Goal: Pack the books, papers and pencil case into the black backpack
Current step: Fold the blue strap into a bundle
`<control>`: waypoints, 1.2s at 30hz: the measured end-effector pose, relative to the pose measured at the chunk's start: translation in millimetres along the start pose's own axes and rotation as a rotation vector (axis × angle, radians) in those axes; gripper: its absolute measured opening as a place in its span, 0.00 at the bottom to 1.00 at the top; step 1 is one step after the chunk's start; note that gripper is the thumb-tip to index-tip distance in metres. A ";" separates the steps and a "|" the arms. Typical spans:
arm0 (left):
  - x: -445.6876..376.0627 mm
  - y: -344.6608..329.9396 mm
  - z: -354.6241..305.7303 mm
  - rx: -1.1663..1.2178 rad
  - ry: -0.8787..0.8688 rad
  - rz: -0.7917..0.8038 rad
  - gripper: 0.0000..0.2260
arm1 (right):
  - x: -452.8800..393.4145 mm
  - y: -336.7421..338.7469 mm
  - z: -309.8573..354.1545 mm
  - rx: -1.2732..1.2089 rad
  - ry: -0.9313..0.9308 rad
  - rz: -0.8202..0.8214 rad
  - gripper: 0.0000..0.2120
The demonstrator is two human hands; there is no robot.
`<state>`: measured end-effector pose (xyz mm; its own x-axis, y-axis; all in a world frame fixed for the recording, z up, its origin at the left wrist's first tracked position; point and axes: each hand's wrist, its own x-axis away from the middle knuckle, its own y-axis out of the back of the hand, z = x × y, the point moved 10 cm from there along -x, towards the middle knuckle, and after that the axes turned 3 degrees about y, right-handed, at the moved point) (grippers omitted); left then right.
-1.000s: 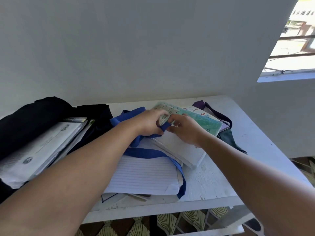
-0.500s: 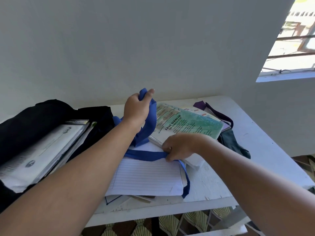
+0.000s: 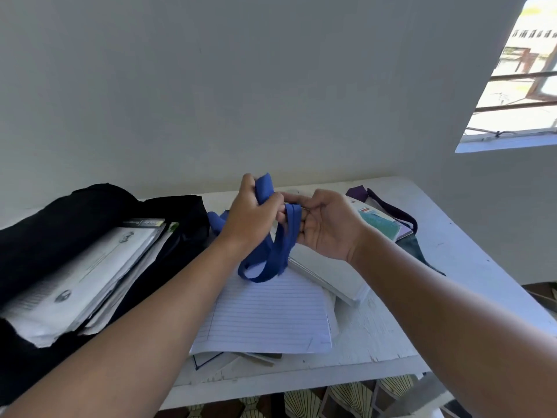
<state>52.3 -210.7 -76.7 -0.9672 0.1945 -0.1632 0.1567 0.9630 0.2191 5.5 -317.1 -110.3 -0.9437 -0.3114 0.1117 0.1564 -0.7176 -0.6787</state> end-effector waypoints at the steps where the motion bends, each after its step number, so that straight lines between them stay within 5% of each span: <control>1: 3.1 -6.3 3.9 0.072 0.052 0.065 0.04 | 1.4 0.5 -2.9 0.043 -0.008 -0.007 0.24; 7: 21.2 -27.0 42.5 0.356 0.417 0.277 0.12 | 5.5 1.1 -9.7 0.133 0.027 -0.010 0.23; 12: 34.1 -47.4 54.7 0.456 0.550 0.400 0.16 | 13.4 6.5 -6.5 0.059 0.057 -0.053 0.18; 16: 15.4 -28.4 70.9 0.254 0.515 0.169 0.13 | 27.7 30.2 -8.6 0.078 -0.032 -0.208 0.07; 19: 1.8 -0.9 69.1 0.120 0.413 -0.059 0.13 | 40.1 38.0 -6.6 0.106 -0.064 -0.171 0.05; 25: 1.7 13.7 48.2 -0.192 0.262 -0.145 0.26 | 42.6 42.6 20.3 0.257 0.145 -0.146 0.17; 30: -5.6 19.2 41.7 0.100 0.347 -0.169 0.13 | 41.7 50.5 26.3 0.600 0.180 -0.285 0.09; 36: -12.6 31.1 23.3 -0.048 0.181 -0.165 0.17 | 38.8 34.1 48.8 1.100 0.401 -0.279 0.11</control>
<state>74.0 -178.8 -90.2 -0.9996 -0.0052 -0.0264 -0.0116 0.9682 0.2498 -11.5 -384.0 -93.6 -0.9776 0.0152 -0.2099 -0.0870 -0.9374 0.3373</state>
